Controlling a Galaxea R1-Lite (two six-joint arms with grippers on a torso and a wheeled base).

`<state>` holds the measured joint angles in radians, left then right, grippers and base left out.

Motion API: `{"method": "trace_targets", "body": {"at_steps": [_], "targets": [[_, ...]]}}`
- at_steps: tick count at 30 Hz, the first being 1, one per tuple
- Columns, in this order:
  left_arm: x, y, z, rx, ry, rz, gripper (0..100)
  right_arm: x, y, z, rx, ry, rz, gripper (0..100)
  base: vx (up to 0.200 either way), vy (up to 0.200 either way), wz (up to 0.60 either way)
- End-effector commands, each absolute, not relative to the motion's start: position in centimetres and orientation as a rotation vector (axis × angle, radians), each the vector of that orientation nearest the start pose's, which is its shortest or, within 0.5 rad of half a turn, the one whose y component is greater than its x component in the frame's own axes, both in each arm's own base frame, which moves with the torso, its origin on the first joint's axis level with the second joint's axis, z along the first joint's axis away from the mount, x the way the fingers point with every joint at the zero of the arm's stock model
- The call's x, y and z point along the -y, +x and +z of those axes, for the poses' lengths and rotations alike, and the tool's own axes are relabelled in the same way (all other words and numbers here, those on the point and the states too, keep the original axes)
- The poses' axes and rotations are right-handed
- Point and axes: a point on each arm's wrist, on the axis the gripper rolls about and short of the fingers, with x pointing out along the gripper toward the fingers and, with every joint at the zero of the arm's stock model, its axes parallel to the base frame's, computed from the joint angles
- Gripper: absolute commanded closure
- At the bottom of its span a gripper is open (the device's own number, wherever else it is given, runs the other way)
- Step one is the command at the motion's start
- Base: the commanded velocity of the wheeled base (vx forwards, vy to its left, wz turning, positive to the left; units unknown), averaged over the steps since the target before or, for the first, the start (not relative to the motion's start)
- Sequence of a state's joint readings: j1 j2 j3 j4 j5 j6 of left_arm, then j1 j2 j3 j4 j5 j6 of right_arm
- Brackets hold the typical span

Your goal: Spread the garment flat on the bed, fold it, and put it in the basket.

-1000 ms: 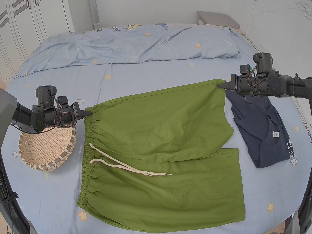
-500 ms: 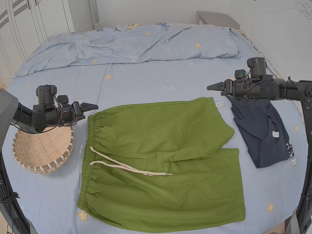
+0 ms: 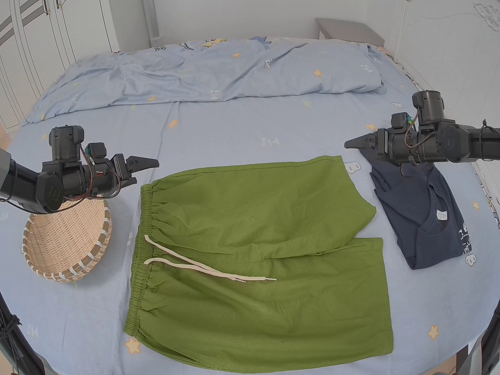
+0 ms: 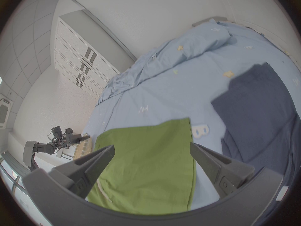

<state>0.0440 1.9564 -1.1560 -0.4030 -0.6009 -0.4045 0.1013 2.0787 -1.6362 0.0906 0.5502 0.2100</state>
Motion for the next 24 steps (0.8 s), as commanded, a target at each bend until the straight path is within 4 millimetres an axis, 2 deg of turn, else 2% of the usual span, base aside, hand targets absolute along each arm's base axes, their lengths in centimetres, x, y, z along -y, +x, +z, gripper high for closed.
{"method": "trace_targets", "body": {"at_steps": [1,2,5,7,8,9,10,11,13,16,17,19,21,22,24], "targets": [[0.9,33.0,18.8,-0.487,-0.511,-0.5,0,-4.2,33.3,21.7,-0.653,0.332,0.562,0,0.0,0.0,0.0],[1.1,31.6,17.9,-0.522,-0.521,-0.5,0,-4.1,31.6,20.7,-0.693,0.335,0.558,0,0.0,0.0,0.0],[1.2,28.7,15.7,-0.613,-0.549,-0.479,0,-3.7,28.3,18.2,-0.756,0.35,0.549,0,0.0,0.0,0.0],[1.0,26.8,14.4,-0.667,-0.567,-0.459,0,-3.6,27.0,16.8,-0.776,0.355,0.545,0,0.0,0.0,0.0],[1.0,26.8,14.4,-0.667,-0.567,-0.459,0,-3.6,27.0,16.8,-0.776,0.355,0.545,0,0.0,0.0,0.0],[0.9,23.8,12.6,-0.743,-0.594,-0.436,0,-3.3,25.7,14.8,-0.783,0.362,0.536,0,0.0,0.0,0.0],[0.8,22.7,12.0,-0.768,-0.604,-0.427,0,-3.2,25.2,14.2,-0.785,0.365,0.533,0,0.0,0.0,0.0],[0.8,22.7,12.0,-0.768,-0.604,-0.427,0,-3.2,25.2,14.2,-0.785,0.365,0.533,0,0.0,0.0,0.0],[0.1,19.3,10.3,-0.824,-0.646,-0.375,0,-3.2,23.4,12.7,-0.795,0.369,0.534,0,0.0,0.0,0.0],[-0.2,17.2,9.8,-0.828,-0.664,-0.348,0,-3.3,21.8,11.8,-0.822,0.365,0.54,0,0.0,0.0,0.0],[-0.2,15.5,9.5,-0.832,-0.676,-0.359,0,-3.6,20.5,11.1,-0.842,0.354,0.555,0,0.0,0.0,0.0],[0.0,13.8,9.0,-0.844,-0.697,-0.392,0,-4.2,19.4,10.8,-0.853,0.341,0.583,0,0.0,0.0,0.0],[0.1,13.5,8.9,-0.846,-0.699,-0.396,0,-4.2,19.3,10.8,-0.852,0.339,0.586,0,0.0,0.0,0.0],[0.2,12.2,8.3,-0.866,-0.707,-0.41,0,-4.3,18.7,10.9,-0.847,0.335,0.597,0,0.0,0.0,0.0],[0.3,11.7,7.8,-0.891,-0.711,-0.411,0,-4.4,18.4,10.9,-0.851,0.331,0.605,0,0.0,0.0,0.0]]}}
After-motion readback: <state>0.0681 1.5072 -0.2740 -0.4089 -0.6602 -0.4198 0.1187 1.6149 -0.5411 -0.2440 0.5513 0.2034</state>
